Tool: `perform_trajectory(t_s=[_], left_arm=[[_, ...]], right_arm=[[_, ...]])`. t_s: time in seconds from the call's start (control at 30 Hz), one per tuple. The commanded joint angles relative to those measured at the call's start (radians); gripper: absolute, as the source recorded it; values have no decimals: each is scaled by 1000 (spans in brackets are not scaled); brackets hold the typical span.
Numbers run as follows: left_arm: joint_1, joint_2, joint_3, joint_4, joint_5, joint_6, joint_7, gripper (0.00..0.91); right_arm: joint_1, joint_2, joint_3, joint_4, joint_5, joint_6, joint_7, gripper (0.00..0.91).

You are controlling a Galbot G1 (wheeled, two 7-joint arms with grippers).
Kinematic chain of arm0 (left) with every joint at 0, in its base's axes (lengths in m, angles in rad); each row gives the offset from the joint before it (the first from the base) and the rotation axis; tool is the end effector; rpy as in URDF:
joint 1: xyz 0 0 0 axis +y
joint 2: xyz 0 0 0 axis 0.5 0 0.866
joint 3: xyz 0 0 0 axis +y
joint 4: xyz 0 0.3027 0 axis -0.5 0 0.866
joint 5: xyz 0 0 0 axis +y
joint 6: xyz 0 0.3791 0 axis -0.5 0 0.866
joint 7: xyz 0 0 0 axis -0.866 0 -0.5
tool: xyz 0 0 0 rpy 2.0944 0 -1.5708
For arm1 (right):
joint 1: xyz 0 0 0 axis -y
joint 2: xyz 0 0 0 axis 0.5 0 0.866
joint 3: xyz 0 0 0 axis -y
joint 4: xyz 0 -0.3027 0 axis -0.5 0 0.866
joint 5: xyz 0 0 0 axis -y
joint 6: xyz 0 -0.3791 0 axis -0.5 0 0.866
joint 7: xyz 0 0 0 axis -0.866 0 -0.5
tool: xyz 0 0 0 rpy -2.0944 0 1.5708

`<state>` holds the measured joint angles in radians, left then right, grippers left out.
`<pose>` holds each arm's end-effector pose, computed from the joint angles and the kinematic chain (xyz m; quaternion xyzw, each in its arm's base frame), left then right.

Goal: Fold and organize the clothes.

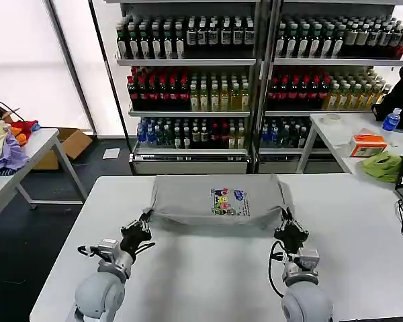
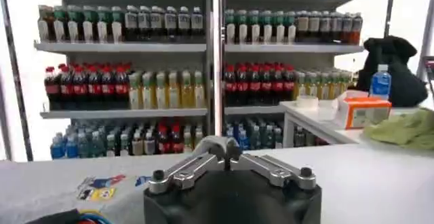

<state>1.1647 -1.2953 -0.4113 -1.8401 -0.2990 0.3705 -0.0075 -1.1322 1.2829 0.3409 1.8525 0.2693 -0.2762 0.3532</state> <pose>0.3366 0.0155 -0.2465 -0.0893 -0.9875 0.0070 0.1296 0.3391 0.0074 -0.2376 -0.0508 -0.9963 0.0204 0.0668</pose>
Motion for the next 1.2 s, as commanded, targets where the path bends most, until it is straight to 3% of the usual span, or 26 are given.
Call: perform_trajectory(t_s=[0.03, 0.43, 0.47, 0.5, 0.53, 0.57, 0.63, 0.8, 1.0, 1.2], left_arm=[[-198, 1, 47, 227, -21, 3, -4, 10], [-256, 8, 67, 308, -40, 28, -10, 10], [-263, 10, 68, 312, -43, 31, -10, 191], [-268, 12, 70, 318, -43, 32, -10, 887], [-270, 12, 72, 322, -43, 32, -10, 907], [-275, 12, 74, 329, -43, 32, -11, 907], [-280, 11, 76, 330, -43, 34, -14, 907], [-283, 5, 80, 321, -50, 48, -20, 907], [-290, 5, 80, 316, -62, 62, -34, 907], [-285, 2, 77, 308, -62, 76, -51, 907]], right_arm=[[171, -5, -12, -155, 7, -12, -8, 0], [262, -7, -72, -257, 31, -73, -29, 0], [265, -5, -77, -265, 31, -74, -29, 0], [269, -4, -80, -274, 31, -74, -29, 0], [272, -4, -82, -280, 31, -74, -28, 111], [280, -4, -85, -293, 33, -74, -25, 322], [284, -2, -87, -303, 39, -81, -23, 907], [285, 14, -83, -306, 69, -121, -9, 907], [292, 37, -75, -312, 77, -120, 21, 907], [324, 69, -76, -320, 144, -90, 69, 907]])
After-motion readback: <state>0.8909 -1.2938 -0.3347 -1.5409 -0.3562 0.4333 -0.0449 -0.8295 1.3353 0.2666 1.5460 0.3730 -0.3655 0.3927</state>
